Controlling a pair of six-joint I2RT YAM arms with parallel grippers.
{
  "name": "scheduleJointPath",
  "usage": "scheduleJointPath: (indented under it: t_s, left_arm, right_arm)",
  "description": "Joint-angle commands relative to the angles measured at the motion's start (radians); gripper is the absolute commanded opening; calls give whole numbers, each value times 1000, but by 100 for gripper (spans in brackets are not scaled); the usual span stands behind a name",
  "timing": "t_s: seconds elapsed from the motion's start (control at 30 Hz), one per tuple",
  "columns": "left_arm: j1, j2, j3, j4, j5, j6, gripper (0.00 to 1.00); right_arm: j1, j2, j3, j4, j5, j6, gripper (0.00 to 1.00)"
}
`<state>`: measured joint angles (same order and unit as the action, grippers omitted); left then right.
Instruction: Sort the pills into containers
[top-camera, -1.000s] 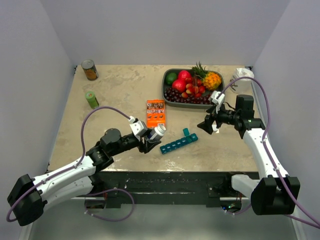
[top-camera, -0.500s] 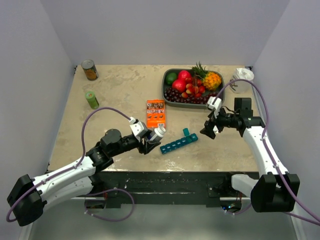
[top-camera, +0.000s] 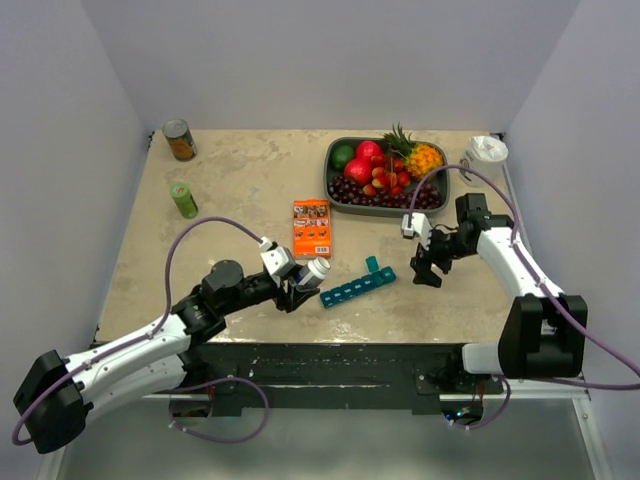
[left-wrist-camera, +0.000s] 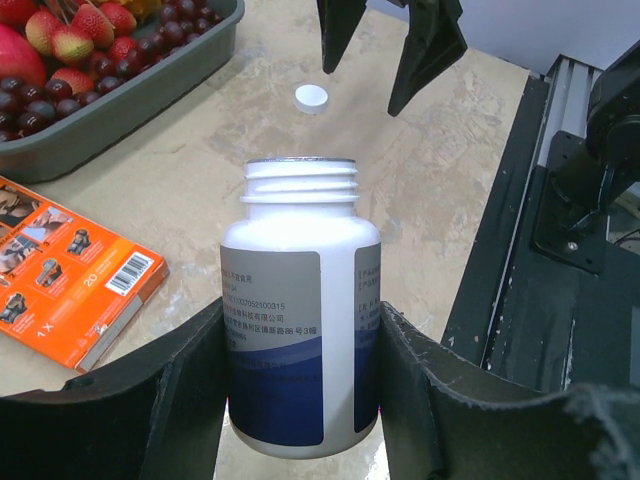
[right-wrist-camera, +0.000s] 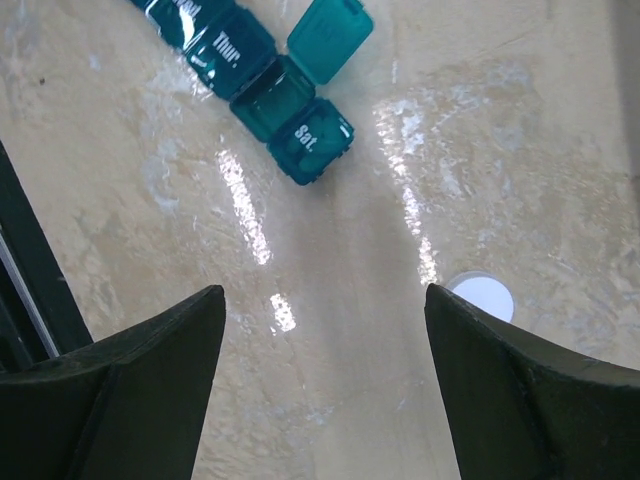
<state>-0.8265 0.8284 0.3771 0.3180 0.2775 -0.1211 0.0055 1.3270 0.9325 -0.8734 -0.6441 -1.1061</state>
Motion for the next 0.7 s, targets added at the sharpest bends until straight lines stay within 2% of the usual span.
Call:
scheduleJointPath:
  t_s: [0.0,0.1,0.23,0.43,0.67]
  left_arm:
    - [-8,1,-3,46,22,-15,0]
    - [-10,15,0,44,28,-12,0]
    - [-16,38,0,41,31,-9,0]
    - [-26,61,6,24,23,-3,0]
    - [-29,40,5,7,-1,0,0]
  right_arm:
    - [-2,41,28,-88,-17,-281,82]
    - [-4,81,28,-87,-54,-369,83]
    - [34,139,40,-39,-52,-393,82]
    - [149,181,22,89,40,-382,84]
    - [223,270,68,88,84,-429,85]
